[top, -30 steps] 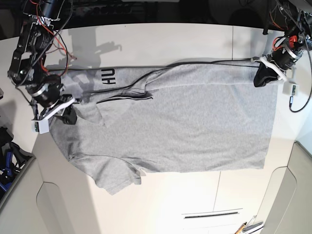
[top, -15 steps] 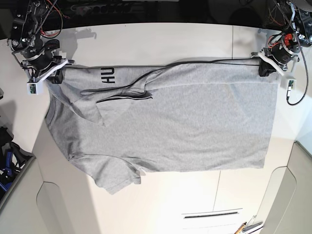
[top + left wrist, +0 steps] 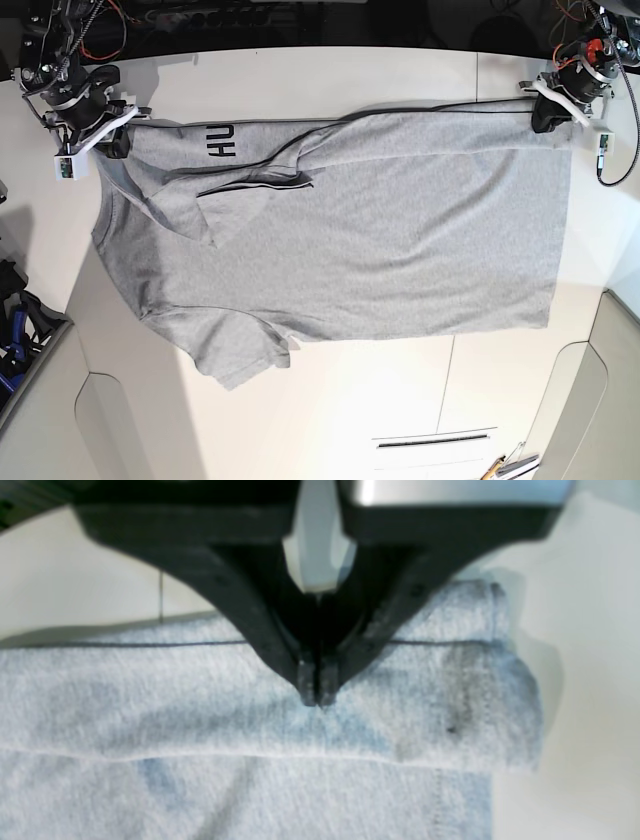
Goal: Fold the T-shirt properly
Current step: 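Pull the folded edge back with both grippers toward the arms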
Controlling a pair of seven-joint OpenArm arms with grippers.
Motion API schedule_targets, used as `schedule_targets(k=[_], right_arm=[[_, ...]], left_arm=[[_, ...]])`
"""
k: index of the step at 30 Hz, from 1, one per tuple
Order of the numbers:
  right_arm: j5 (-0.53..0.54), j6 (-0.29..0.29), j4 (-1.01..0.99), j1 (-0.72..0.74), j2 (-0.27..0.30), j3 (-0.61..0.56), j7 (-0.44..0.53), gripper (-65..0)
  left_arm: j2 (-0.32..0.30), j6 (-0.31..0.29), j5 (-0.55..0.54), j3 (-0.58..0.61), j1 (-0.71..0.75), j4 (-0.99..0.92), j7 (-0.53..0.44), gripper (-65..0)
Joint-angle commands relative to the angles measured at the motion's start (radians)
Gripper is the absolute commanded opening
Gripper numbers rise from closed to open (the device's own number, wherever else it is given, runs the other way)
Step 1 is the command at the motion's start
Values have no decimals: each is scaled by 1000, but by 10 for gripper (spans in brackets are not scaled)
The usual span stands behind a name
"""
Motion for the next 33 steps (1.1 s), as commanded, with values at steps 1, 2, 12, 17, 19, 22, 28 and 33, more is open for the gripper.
schedule_targets(k=[1, 2, 12, 17, 19, 22, 28, 33], right_arm=[[-15, 0, 4, -26, 8, 5, -39, -650], [-15, 0, 4, -42, 8, 6, -39, -650], [91, 0, 5, -156, 33, 119, -92, -650], [167, 9, 5, -201, 61, 204, -99, -650], [206, 21, 5, -201, 61, 234, -104, -650], [275, 44, 5, -200, 61, 258, -105, -650], [344, 72, 43, -192, 60, 261, -105, -650], [320, 72, 173, -154, 60, 262, -104, -650]], left_arm=[[-8, 6, 33, -2, 26, 3, 53, -650], [-8, 6, 31, -2, 37, 3, 53, -650], [-6, 6, 2, -4, 105, 3, 91, -650], [-6, 6, -45, -18, 141, 3, 94, -650], [-6, 5, -70, -29, 143, 3, 106, -650], [-6, 5, -96, -37, 139, 3, 105, -650], [-6, -121, -249, -64, 136, 6, 111, -650], [-6, -157, -389, -118, 112, 8, 168, -459]])
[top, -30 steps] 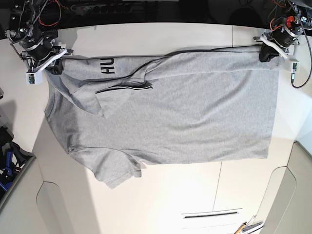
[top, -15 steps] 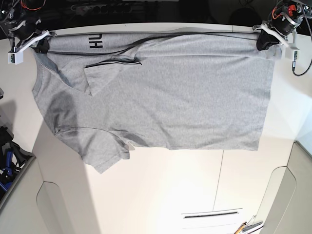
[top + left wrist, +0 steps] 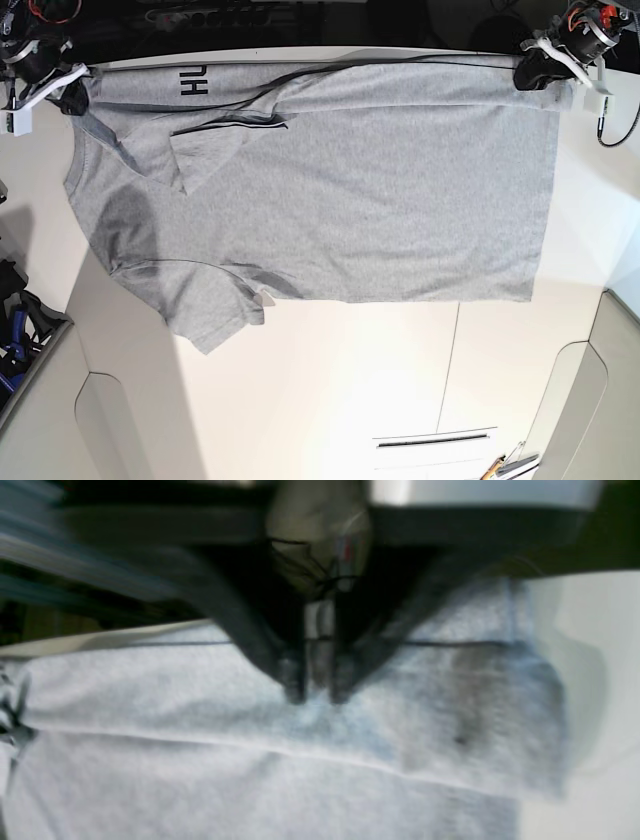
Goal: Fold the T-shirt properly
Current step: 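Pull the folded edge back with both grippers toward the arms, then grasp the shirt's collar-side edge with both grippers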
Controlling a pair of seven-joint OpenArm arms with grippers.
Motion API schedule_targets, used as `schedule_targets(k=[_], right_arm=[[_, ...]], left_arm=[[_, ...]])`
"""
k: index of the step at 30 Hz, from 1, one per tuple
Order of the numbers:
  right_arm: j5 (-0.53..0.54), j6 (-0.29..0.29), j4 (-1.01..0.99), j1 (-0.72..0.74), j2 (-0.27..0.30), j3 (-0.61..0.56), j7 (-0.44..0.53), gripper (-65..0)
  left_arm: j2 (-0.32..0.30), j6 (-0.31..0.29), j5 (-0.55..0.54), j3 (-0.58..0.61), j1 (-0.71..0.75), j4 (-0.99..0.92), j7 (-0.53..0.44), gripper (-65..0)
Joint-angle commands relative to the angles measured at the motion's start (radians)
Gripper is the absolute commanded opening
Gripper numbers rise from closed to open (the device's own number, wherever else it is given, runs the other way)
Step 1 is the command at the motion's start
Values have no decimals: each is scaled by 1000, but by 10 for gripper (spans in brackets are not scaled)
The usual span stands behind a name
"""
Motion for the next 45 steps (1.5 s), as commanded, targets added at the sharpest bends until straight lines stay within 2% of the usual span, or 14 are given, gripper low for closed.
schedule_targets(k=[1, 3, 7, 9, 12, 17, 21, 24, 28, 31, 35, 42, 43, 45], right_arm=[[5, 7, 45, 22, 16, 8, 26, -650], [-24, 7, 85, 67, 16, 8, 32, -633], [-97, 7, 95, 193, 16, 8, 54, -447], [-142, 7, 93, 254, 16, 7, 72, -409], [-201, 7, 77, 336, 17, 7, 89, -410], [-225, 7, -50, 463, 36, -4, 101, -410], [-224, 13, -257, 576, 83, -50, 115, -398], [-224, 57, -437, 663, 120, -117, 141, -345], [-225, 84, -657, 782, 144, -232, 178, -344], [-228, 86, -789, 858, 143, -307, 228, -344], [-297, 85, -908, 929, 143, -393, 284, -344], [-330, 85, -973, 937, 111, -455, 289, -345], [-331, 85, -974, 932, 104, -455, 289, -357], [-330, 85, -973, 925, 93, -455, 294, -440]], left_arm=[[-13, -14, -33, -21, -2, 10, -13, -436], [-13, -14, -48, -45, -21, 10, -13, -433], [-14, -14, -50, -69, -61, 10, -13, -432], [-14, -14, -50, -69, -81, 10, -13, -418], [-15, -14, -50, -69, -108, 10, -13, -378], [-17, -14, -50, -69, -149, 10, -5, -376], [-18, -14, -50, -69, -171, 10, 14, -376], [-22, -14, -50, -69, -170, 10, 14, -376], [-27, -14, -50, -69, -170, 10, 14, -376], [-31, -14, -50, -69, -170, 10, 15, -376], [-31, -14, -50, -69, -170, 10, 18, -376], [-31, -14, -55, -69, -173, 10, 18, -376], [-32, -14, -55, -69, -173, 10, 18, -376], [-37, -14, -54, -69, -173, 10, 18, -376]])
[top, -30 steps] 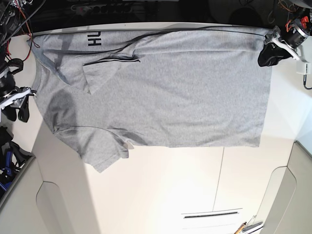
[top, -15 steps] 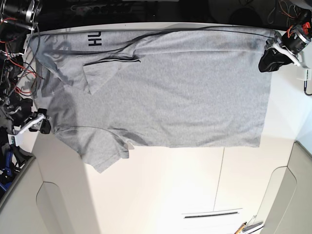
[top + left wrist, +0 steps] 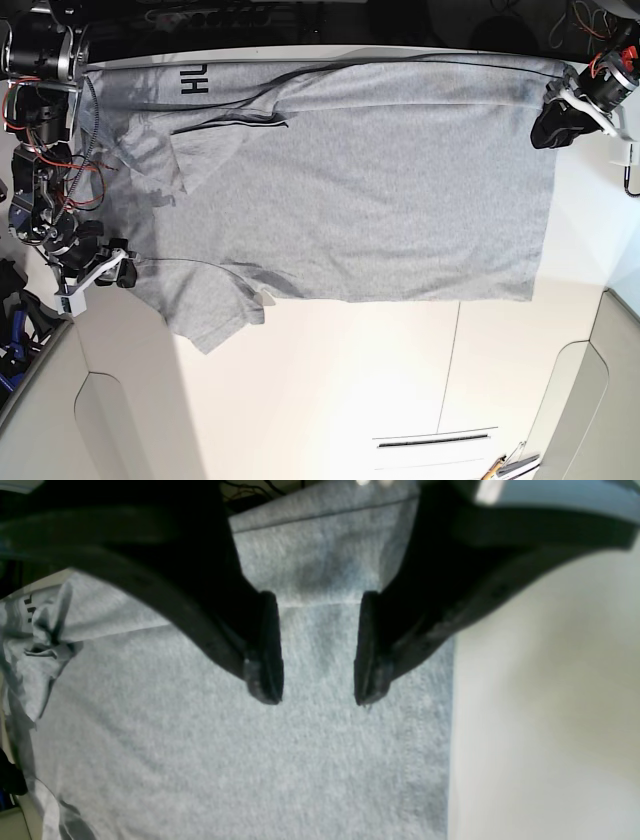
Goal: Fold the T-shirt properly
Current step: 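Grasp the shirt's collar-side edge with both grippers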
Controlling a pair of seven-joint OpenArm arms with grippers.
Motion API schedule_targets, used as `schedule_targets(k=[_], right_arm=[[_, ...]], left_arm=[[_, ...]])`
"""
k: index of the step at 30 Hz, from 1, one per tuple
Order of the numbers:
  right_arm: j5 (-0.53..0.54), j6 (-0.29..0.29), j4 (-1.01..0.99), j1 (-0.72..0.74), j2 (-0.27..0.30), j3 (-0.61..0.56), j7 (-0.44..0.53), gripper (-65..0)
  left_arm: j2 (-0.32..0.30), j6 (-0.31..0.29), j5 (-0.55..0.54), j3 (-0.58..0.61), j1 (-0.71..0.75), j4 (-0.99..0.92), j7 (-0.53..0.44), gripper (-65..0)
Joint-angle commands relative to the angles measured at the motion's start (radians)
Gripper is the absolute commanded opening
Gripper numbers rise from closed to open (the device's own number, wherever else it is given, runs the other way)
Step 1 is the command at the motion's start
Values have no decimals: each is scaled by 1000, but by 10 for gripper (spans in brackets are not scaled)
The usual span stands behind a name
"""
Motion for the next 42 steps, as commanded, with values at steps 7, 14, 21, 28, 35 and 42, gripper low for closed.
schedule_targets(k=[7, 14, 21, 28, 35, 42], right_arm=[[-6, 3, 2, 1, 2, -2, -28, -650], [-6, 2, 2, 0, 2, -2, -25, -650], [-6, 0, 2, 0, 1, -2, -11, -650], [-6, 0, 2, 0, 0, -2, -11, -650], [-5, 0, 2, 0, 0, -2, -11, -650], [-2, 0, 2, 0, 0, -2, -11, -650]], left_arm=[[-84, -12, -20, -7, -21, 11, -14, -376], [-97, -12, -13, -7, -172, 11, -15, -377], [-114, 83, 222, 83, -342, -20, -147, -377], [-138, 98, 318, 266, -622, -338, -172, -369], [-155, 99, 422, 377, -875, -708, -256, -261], [-159, 99, 461, 398, -1017, -997, -327, -261]])
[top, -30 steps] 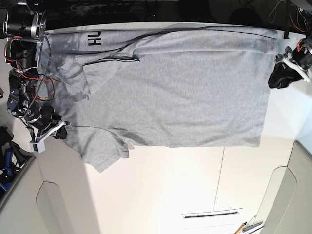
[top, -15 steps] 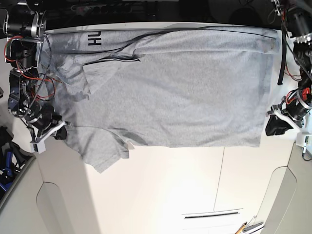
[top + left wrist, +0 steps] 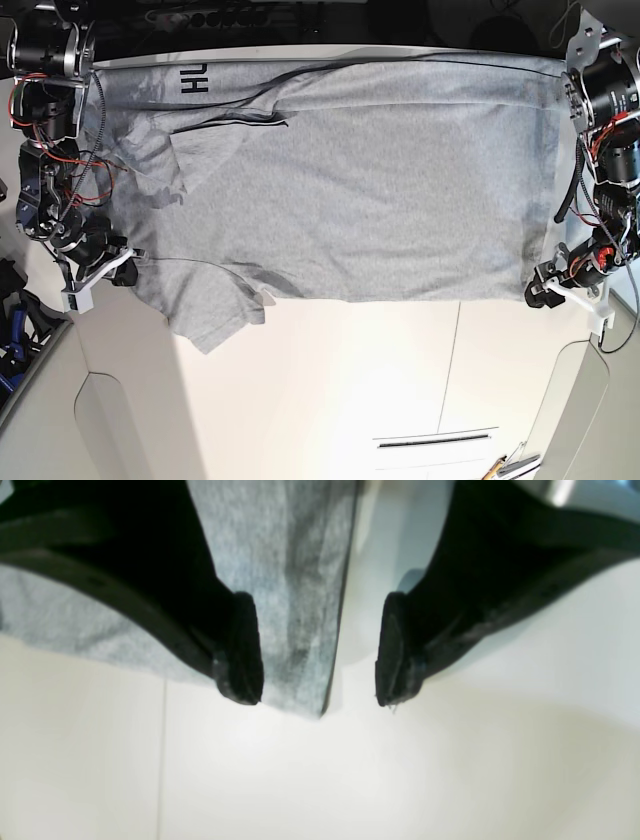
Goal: Fold the T-shirt properly
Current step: 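Grasp the shirt's collar-side edge with both grippers, then fold the grasped edge over onto the folded hem with both grippers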
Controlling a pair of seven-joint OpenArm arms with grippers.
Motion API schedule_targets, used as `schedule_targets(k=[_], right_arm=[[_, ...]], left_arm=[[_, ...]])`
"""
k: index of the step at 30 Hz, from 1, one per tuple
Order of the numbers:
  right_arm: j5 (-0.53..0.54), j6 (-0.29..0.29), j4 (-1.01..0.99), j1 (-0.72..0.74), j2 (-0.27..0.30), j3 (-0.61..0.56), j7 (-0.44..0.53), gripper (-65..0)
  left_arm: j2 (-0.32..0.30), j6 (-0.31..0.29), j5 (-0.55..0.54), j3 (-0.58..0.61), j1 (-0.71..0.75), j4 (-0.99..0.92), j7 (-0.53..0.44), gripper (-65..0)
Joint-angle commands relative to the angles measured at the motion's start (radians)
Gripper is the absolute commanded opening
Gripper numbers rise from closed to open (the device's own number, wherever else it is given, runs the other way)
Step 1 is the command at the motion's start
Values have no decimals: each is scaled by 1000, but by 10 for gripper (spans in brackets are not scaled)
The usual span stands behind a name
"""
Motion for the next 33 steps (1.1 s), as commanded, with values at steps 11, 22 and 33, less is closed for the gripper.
schedule_targets(k=[11, 22, 33], right_arm=[[23, -6, 3, 10, 11, -2, -33, -650], [25, -6, 12, 10, 11, -1, -47, -650], [60, -3, 365, -58, 16, 11, -299, -650]], left_arm=[[15, -6, 29, -1, -47, -60, -34, -263], [40, -8, 23, -1, -42, -59, -40, -650], [-52, -60, -216, -7, 142, 300, 145, -650]])
